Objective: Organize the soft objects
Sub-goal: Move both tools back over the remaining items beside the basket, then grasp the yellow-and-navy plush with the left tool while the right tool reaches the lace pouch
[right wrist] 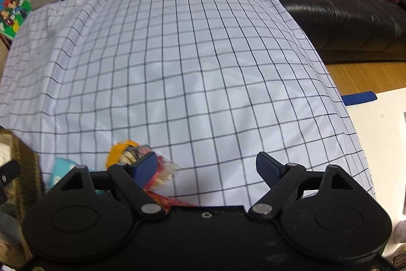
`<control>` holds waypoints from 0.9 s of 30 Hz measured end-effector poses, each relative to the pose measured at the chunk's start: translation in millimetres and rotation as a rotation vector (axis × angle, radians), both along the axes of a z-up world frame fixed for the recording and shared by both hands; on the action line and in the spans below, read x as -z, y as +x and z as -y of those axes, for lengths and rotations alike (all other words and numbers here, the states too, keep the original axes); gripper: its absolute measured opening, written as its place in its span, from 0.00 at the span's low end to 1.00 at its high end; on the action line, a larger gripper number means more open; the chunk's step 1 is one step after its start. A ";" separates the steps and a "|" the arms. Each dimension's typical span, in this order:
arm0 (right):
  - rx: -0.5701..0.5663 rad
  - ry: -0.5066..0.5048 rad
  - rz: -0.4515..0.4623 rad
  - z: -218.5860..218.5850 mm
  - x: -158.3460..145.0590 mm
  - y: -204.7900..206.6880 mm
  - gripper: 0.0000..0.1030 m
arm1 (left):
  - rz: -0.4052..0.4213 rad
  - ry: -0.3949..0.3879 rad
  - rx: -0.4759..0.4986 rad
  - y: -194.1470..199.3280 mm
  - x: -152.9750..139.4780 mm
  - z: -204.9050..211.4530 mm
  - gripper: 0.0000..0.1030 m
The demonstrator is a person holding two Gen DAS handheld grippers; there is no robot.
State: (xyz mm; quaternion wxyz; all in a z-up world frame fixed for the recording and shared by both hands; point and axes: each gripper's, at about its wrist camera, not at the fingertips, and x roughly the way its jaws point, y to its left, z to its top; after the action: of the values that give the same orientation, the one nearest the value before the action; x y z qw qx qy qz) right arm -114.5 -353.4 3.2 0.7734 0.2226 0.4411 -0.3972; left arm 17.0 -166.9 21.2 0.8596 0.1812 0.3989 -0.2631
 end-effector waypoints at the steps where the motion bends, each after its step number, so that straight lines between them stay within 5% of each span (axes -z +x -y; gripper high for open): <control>1: -0.005 -0.002 -0.009 0.1 3.0 -0.7 0.82 | -0.004 0.002 0.004 -1.4 2.1 4.2 0.87; 18: -0.228 -0.030 -0.056 -40.8 35.5 58.8 0.85 | -0.086 0.008 -0.024 14.7 25.8 18.4 0.89; 27: -0.154 -0.027 -0.142 -16.9 53.9 46.7 0.85 | -0.109 0.006 -0.012 17.8 33.5 23.7 0.89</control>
State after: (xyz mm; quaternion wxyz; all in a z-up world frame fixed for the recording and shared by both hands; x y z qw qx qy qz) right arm -67.8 -336.5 -50.7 0.7713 0.1489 0.5052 -0.3573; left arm 34.8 -190.6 -12.3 0.8376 0.1666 0.4470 -0.2661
